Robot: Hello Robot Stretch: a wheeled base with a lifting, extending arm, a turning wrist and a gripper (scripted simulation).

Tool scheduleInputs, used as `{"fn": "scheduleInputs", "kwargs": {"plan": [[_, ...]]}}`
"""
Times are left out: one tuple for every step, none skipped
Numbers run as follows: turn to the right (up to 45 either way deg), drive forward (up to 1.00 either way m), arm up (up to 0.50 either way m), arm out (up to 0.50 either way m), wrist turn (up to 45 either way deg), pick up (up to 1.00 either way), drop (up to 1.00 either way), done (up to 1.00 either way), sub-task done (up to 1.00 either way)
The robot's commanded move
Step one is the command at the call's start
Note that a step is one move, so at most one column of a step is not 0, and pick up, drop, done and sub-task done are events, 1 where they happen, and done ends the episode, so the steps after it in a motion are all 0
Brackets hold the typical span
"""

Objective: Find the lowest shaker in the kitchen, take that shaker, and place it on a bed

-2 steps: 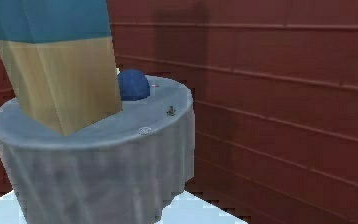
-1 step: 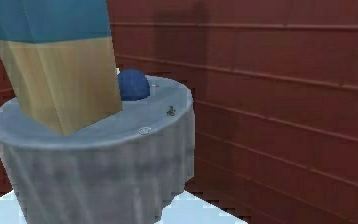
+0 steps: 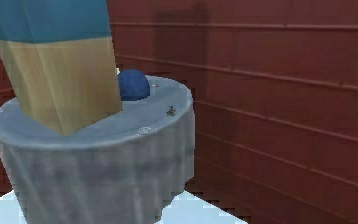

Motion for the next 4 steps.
{"fn": "scheduleInputs", "kwargs": {"plan": [[0.0, 0.00, 0.00, 0.00, 45.0, 0.00, 0.00, 0.00, 0.00], [0.0, 0.00, 0.00, 0.00, 45.0, 0.00, 0.00, 0.00, 0.00], [0.0, 0.00, 0.00, 0.00, 45.0, 0.00, 0.00, 0.00, 0.00], [0.0, 0.00, 0.00, 0.00, 9.0, 0.00, 0.00, 0.00, 0.00]]}}
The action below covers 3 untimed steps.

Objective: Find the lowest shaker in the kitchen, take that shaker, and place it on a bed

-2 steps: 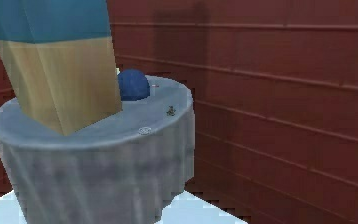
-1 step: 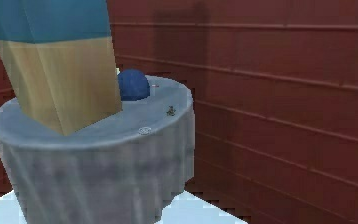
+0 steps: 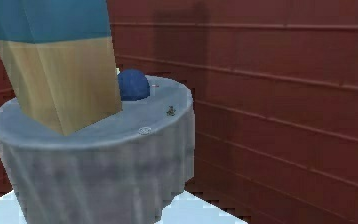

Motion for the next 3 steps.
{"fn": "scheduleInputs", "kwargs": {"plan": [[0.0, 0.00, -0.30, 0.00, 0.0, 0.00, 0.00, 0.00, 0.00], [0.0, 0.00, 0.00, 0.00, 0.0, 1.00, 0.00, 0.00, 0.00], [0.0, 0.00, 0.10, 0.00, 0.0, 0.00, 0.00, 0.00, 0.00]]}}
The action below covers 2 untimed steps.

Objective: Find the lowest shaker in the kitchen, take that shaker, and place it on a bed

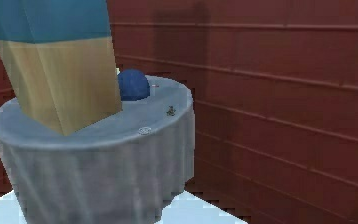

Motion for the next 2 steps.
{"fn": "scheduleInputs", "kwargs": {"plan": [[0.0, 0.00, 0.26, 0.00, 0.0, 0.00, 0.00, 0.00, 0.00], [0.0, 0.00, 0.00, 0.00, -45.0, 0.00, 0.00, 0.00, 0.00]]}}
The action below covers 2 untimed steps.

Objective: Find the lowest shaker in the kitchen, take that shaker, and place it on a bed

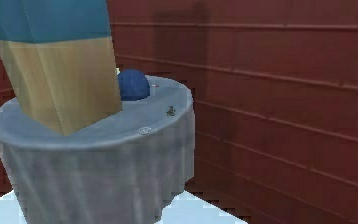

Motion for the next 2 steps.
{"fn": "scheduleInputs", "kwargs": {"plan": [[0.0, 0.00, 0.00, 0.00, -45.0, 0.00, 0.00, 0.00, 0.00], [0.0, 0.00, 0.00, 0.00, -45.0, 0.00, 0.00, 0.00, 0.00]]}}
